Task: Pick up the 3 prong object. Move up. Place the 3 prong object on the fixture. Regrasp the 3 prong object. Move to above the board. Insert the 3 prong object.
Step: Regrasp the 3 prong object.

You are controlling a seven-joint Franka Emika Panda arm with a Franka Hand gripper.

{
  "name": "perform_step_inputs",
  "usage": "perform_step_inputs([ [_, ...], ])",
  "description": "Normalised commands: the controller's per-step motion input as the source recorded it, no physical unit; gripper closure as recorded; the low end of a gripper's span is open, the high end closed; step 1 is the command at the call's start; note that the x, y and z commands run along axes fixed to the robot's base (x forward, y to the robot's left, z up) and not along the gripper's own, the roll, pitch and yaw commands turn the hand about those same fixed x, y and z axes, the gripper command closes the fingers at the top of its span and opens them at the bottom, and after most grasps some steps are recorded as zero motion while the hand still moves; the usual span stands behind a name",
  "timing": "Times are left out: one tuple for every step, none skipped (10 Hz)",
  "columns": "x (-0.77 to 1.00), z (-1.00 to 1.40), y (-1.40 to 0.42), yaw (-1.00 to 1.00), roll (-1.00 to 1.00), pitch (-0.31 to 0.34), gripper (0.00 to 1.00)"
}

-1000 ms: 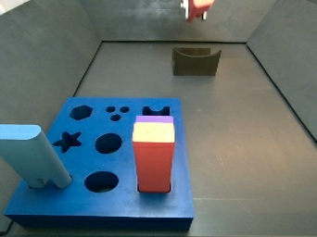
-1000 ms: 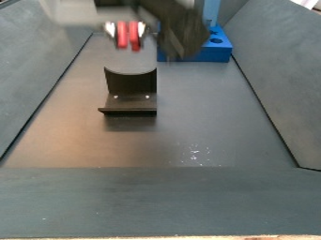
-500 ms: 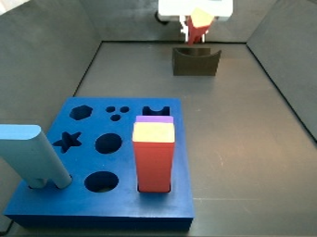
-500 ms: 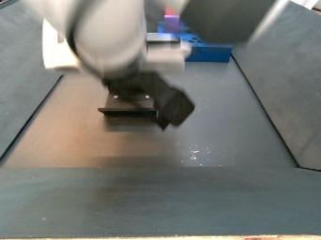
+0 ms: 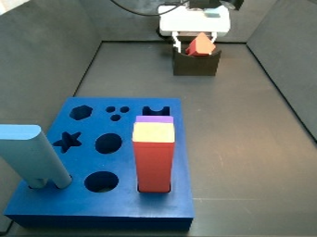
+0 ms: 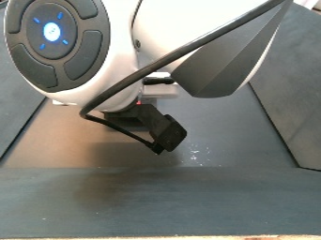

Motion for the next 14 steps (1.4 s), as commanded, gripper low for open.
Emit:
perform_step_inputs([
  [-0.01,1.00,0.00,-0.02,-0.03,-0.076,0.00],
  [-0.02,1.00,0.00,0.01,-0.02,-0.065,0.00],
  [-0.03,1.00,0.00,0.03,0.01,-0.050,0.00],
  [-0.04,1.00,0.00,0.04,0.01,-0.038,0.00],
  [-0.04,0.92,0.00,0.06,0.02,-0.008,0.00],
  [-0.04,0.74,0.00,0.06,0.03,0.015,0.00],
  [-0.03,0.50,0.00,0.05,0.03,0.046,0.00],
  [-0.03,0.38,0.00,0.05,0.03,0.062,0.00],
  [-0.09,0.88,-1.00,0.02,1.00,0.098,0.00],
  [-0.08,0.82,-1.00,0.02,1.00,0.098,0.00],
  [-0.11,0.77,-1.00,0.02,1.00,0.085,0.00],
  [-0.12,0.73,-1.00,0.02,1.00,0.080,0.00],
  [-0.10,0.51,-0.86,0.02,1.00,0.075,0.00],
  [-0.07,0.29,-0.68,0.02,1.00,0.074,0.00],
])
